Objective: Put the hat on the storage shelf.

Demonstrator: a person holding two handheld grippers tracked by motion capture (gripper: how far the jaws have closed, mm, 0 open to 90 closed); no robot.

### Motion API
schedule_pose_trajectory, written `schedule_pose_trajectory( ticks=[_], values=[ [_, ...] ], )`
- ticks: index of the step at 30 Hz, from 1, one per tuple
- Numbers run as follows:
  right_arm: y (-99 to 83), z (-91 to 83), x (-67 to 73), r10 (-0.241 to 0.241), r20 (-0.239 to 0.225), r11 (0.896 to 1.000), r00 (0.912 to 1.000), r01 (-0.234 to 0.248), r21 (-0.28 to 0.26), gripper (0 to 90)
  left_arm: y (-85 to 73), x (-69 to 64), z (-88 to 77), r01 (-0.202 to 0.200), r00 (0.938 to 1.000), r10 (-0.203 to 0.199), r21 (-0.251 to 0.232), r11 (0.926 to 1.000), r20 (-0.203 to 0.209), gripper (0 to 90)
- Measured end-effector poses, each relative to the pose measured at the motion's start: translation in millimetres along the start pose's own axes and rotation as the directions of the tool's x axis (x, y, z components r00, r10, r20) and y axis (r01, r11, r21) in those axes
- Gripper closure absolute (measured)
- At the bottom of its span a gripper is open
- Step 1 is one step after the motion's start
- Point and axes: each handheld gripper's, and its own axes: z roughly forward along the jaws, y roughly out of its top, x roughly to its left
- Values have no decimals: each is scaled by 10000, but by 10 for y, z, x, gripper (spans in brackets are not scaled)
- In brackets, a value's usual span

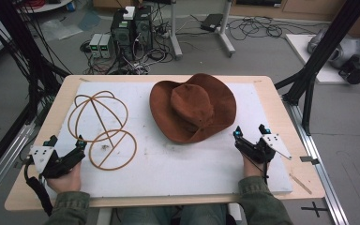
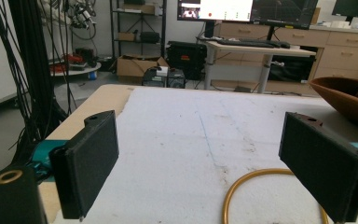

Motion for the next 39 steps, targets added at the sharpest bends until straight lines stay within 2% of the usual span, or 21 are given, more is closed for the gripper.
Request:
schedule_pose_trajectory(
  ticks=[7,13,21,28,34,35,36,37,38,39],
  values=[
    [7,-44,-8,-119,-22,9997,9999,118,-191,93,14,-18,44,70,10000,-70,-66,10000,25,123],
    [10,-77,-47,18,-11,9996,10000,-18,-276,93,7,-61,82,-29,9999,29,-7,10000,153,123],
    [20,-73,-7,-257,-186,9992,9995,251,-321,93,-1,-39,57,-23,9999,23,38,10000,107,123],
    [40,-66,44,-257,-333,9992,9991,247,-319,93,-1,-34,37,-17,9999,16,30,10000,144,123],
    [146,-41,166,-518,-672,9972,9964,480,-570,94,9,-19,11,30,9999,-29,-13,10000,160,123],
    [199,-28,234,-748,-848,9953,9936,691,-673,94,9,-8,1,59,9999,-59,-3,10000,150,123],
    [199,-28,234,-748,-848,9953,9936,691,-673,94,9,-8,1,59,9999,-59,-3,10000,150,123],
    [258,-15,312,-997,-1049,9928,9895,919,-762,93,9,-4,-5,94,9998,-94,11,10000,149,123],
    [258,-15,312,-997,-1049,9928,9895,919,-762,93,9,-2,-9,101,9998,-101,7,9999,147,123],
    [317,5,390,-1332,-1256,9881,9831,1219,-938,94,9,0,-17,128,9998,-128,-6,9999,144,123]
  ],
)
